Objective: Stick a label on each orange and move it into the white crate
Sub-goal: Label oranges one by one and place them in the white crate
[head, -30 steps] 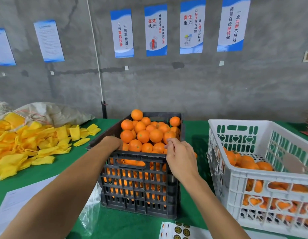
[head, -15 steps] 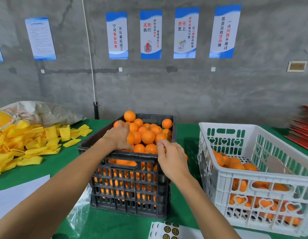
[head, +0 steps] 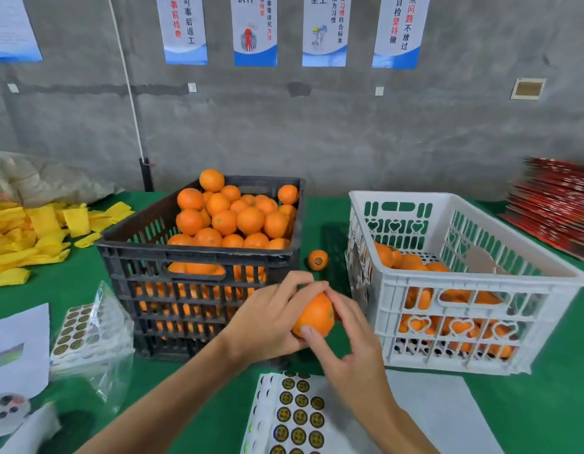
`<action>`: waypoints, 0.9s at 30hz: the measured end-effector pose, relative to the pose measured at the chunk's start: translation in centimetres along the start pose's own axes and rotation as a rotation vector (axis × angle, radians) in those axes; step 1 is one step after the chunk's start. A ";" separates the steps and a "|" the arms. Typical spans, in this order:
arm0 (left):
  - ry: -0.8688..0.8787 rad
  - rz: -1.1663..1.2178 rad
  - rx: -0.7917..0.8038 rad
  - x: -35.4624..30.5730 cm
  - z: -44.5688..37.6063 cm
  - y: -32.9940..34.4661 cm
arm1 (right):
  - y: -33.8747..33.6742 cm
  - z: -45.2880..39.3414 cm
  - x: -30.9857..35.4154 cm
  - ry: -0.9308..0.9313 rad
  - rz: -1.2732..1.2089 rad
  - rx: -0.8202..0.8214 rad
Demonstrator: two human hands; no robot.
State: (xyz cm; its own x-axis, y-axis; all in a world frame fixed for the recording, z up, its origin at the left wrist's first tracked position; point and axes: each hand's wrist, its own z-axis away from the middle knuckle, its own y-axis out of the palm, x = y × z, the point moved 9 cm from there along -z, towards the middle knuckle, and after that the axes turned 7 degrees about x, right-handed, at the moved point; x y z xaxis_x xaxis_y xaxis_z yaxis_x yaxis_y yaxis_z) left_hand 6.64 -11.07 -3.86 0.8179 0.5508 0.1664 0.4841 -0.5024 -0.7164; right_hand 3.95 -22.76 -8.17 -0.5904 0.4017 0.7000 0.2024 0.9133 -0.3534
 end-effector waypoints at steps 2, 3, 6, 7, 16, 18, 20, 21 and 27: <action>-0.063 0.015 0.091 -0.6 2.1 3.1 | 1.1 2.0 -2.9 0.120 0.018 0.116; -0.124 0.039 0.148 -0.6 3.3 4.7 | 1.7 2.9 -4.3 0.181 0.014 0.170; -0.309 0.124 0.334 -0.8 7.0 9.5 | 3.3 5.4 -7.6 0.321 0.073 0.319; -0.378 0.169 0.395 -0.8 8.3 10.8 | 3.6 6.2 -8.4 0.355 0.145 0.376; -0.686 0.403 0.356 0.1 12.5 12.4 | 4.6 10.7 -9.2 0.281 0.504 0.812; -0.685 0.430 0.343 0.1 12.5 12.4 | 4.5 10.6 -9.3 0.267 0.536 0.790; -0.688 0.460 0.327 0.1 12.6 12.3 | 4.5 10.6 -9.3 0.252 0.543 0.783; -0.693 0.475 0.315 0.1 12.6 12.2 | 4.6 10.6 -9.3 0.243 0.548 0.780; -0.688 0.483 0.297 0.0 12.7 12.2 | 4.0 9.2 -8.0 0.175 0.556 0.651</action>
State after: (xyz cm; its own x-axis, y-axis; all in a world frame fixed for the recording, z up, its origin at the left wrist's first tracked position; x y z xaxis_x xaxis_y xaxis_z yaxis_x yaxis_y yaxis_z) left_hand 8.64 -8.75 -21.18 0.4978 0.6500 -0.5742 -0.0436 -0.6425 -0.7651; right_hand 2.30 -22.92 -20.91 -0.3996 0.8308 0.3873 -0.0925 0.3838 -0.9188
